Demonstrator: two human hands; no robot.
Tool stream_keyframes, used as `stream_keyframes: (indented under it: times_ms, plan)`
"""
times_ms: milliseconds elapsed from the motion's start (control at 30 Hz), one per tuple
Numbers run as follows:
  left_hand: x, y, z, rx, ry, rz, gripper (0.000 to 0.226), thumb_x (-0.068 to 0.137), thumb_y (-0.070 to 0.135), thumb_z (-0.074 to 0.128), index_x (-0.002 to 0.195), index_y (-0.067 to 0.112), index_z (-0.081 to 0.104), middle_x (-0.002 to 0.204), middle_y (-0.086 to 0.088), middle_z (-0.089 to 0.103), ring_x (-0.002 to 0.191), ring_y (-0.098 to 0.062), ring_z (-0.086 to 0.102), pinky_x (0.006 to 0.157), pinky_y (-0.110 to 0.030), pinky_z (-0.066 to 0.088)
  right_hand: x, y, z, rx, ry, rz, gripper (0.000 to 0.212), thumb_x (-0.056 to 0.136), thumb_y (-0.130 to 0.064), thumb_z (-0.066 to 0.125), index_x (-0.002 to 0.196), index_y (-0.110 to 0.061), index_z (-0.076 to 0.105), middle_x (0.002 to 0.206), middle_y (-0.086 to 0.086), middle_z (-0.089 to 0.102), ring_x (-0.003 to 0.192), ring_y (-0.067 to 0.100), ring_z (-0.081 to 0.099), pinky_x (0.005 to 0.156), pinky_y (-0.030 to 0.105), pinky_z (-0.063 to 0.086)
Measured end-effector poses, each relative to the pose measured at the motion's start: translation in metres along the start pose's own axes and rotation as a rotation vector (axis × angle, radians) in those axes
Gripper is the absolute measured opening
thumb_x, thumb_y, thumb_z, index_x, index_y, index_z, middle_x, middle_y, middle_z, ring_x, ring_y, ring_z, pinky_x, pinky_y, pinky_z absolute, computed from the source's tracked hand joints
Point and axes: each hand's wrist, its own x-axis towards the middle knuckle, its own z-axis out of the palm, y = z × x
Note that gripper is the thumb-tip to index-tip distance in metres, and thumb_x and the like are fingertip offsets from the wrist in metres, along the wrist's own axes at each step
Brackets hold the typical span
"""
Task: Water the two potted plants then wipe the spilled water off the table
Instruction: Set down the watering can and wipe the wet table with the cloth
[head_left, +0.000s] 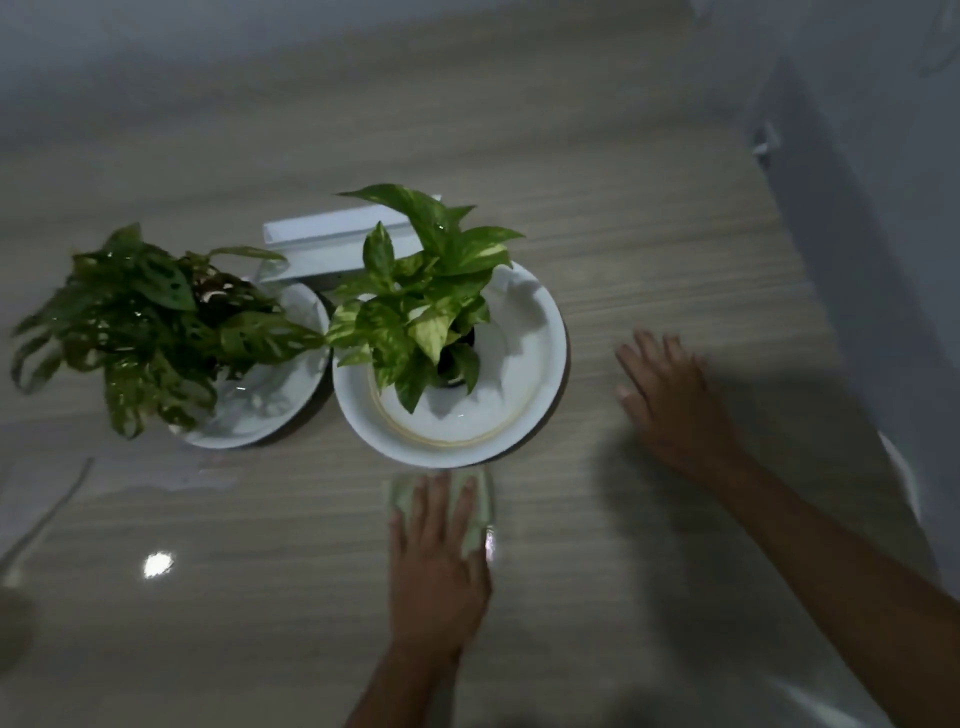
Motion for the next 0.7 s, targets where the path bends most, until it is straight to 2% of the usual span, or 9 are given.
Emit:
stream_keyframes:
  times_ms: [67, 133, 233, 333, 367, 467, 533, 600, 700]
  plan:
    - [-0.022, -0.045, -0.015, 0.022, 0.092, -0.308, 0.066, 0.088, 0.035, 0.036, 0.153, 0.019, 0.035, 0.16, -0.012, 0.027, 0.146, -0.04, 0.033, 0.114, -0.062, 0.027, -0.044, -0.025, 0.012, 0.024, -0.069, -0.018, 0.059, 0.098, -0.046, 0.025, 0.149, -0.02, 0.038, 0.161, 0.007, 0.028, 0.15, 0.034, 0.017, 0.116, 0.057, 0.022]
    - [-0.065, -0.051, -0.017, -0.015, 0.009, -0.396, 0.07, 0.084, 0.035, 0.038, 0.152, 0.018, 0.037, 0.159, -0.015, 0.029, 0.141, -0.045, 0.038, 0.109, -0.062, 0.03, -0.079, -0.052, 0.025, 0.044, -0.096, -0.047, 0.063, 0.095, -0.049, 0.022, 0.148, -0.021, 0.04, 0.159, 0.006, 0.032, 0.149, 0.034, 0.02, 0.115, 0.056, 0.022]
    - [-0.079, -0.007, 0.006, -0.038, -0.005, -0.202, 0.075, 0.08, 0.038, 0.046, 0.153, 0.023, 0.035, 0.161, -0.012, 0.031, 0.144, -0.039, 0.036, 0.109, -0.056, 0.03, -0.101, -0.091, 0.045, 0.027, -0.105, -0.06, 0.058, 0.096, -0.049, 0.033, 0.15, -0.027, 0.037, 0.161, 0.001, 0.028, 0.15, 0.031, 0.018, 0.116, 0.054, 0.019]
    - [-0.037, -0.005, -0.003, -0.021, -0.066, 0.054, 0.073, 0.083, 0.039, 0.048, 0.155, 0.029, 0.035, 0.164, -0.005, 0.028, 0.15, -0.032, 0.027, 0.115, -0.055, 0.026, -0.104, -0.118, 0.061, 0.006, -0.122, -0.015, 0.057, 0.099, -0.047, 0.038, 0.153, -0.031, 0.027, 0.164, -0.005, 0.015, 0.152, 0.023, 0.002, 0.119, 0.05, 0.009]
    - [-0.026, -0.025, -0.013, 0.003, -0.071, 0.02, 0.07, 0.086, 0.039, 0.045, 0.154, 0.027, 0.035, 0.163, -0.006, 0.028, 0.15, -0.033, 0.027, 0.116, -0.056, 0.026, -0.105, -0.125, 0.064, 0.004, -0.113, 0.0, 0.057, 0.099, -0.047, 0.038, 0.153, -0.031, 0.028, 0.165, -0.005, 0.013, 0.152, 0.022, 0.0, 0.119, 0.049, 0.008]
    - [-0.041, -0.099, -0.035, 0.033, -0.002, -0.328, 0.069, 0.089, 0.04, 0.03, 0.155, 0.022, 0.028, 0.163, -0.011, 0.025, 0.149, -0.038, 0.027, 0.115, -0.06, 0.025, -0.107, -0.147, 0.072, 0.019, -0.062, 0.015, 0.056, 0.097, -0.048, 0.037, 0.149, -0.028, 0.035, 0.163, -0.003, 0.021, 0.152, 0.023, 0.007, 0.117, 0.052, 0.016]
    - [-0.079, -0.118, -0.037, 0.017, 0.049, -0.423, 0.071, 0.088, 0.04, 0.031, 0.156, 0.023, 0.023, 0.163, -0.011, 0.024, 0.148, -0.039, 0.028, 0.114, -0.062, 0.025, -0.11, -0.161, 0.076, 0.012, -0.052, 0.009, 0.057, 0.096, -0.048, 0.041, 0.149, -0.028, 0.037, 0.162, -0.002, 0.025, 0.151, 0.024, 0.009, 0.115, 0.056, 0.019]
    - [-0.112, -0.093, -0.022, -0.03, -0.004, -0.345, 0.072, 0.086, 0.037, 0.039, 0.155, 0.019, 0.031, 0.163, -0.012, 0.025, 0.145, -0.04, 0.033, 0.112, -0.06, 0.027, -0.114, -0.169, 0.083, 0.007, -0.04, 0.021, 0.058, 0.095, -0.048, 0.045, 0.149, -0.028, 0.037, 0.162, 0.0, 0.024, 0.151, 0.027, 0.011, 0.115, 0.057, 0.02]
    - [-0.117, -0.041, 0.001, -0.069, -0.064, -0.039, 0.075, 0.082, 0.041, 0.051, 0.155, 0.028, 0.035, 0.165, -0.005, 0.024, 0.149, -0.033, 0.029, 0.115, -0.054, 0.024, -0.121, -0.173, 0.092, -0.012, -0.069, 0.033, 0.061, 0.097, -0.052, 0.041, 0.153, -0.034, 0.026, 0.164, -0.002, 0.008, 0.152, 0.03, 0.006, 0.12, 0.052, 0.009]
